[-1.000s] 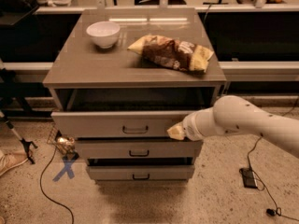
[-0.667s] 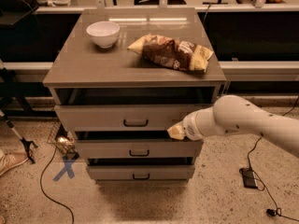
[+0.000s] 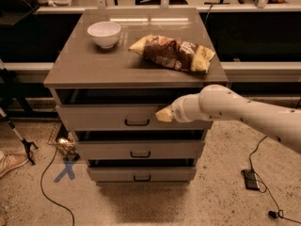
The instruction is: Close top drawer
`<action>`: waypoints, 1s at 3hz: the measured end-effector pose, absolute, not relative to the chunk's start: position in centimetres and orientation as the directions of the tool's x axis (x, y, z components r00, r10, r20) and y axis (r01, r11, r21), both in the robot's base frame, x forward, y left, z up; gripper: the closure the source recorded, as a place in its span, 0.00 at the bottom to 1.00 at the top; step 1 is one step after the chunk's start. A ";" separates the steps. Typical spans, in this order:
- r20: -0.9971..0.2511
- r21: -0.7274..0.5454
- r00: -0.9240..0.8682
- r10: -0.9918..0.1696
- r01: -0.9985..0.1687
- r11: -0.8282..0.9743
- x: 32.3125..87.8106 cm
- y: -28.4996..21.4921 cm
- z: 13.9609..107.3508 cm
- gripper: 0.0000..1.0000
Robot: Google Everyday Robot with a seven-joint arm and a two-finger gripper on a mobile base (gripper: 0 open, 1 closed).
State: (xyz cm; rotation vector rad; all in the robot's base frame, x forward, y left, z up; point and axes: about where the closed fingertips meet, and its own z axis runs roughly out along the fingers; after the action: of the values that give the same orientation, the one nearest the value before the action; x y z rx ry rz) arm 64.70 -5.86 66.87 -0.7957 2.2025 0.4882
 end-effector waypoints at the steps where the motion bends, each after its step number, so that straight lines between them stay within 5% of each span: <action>1: -0.745 0.099 -0.540 -0.391 -0.669 0.736 64.3 -5.9 66.9 1.00; 3: -0.745 0.099 -0.540 -0.391 -0.669 0.736 64.1 -6.0 66.9 1.00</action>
Offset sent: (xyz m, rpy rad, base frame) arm -0.1116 -0.0758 0.0040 0.0562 -0.0157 -0.2207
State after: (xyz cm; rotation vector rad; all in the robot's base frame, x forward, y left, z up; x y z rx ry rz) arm 64.08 -5.96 66.87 -0.7955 2.2025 0.4882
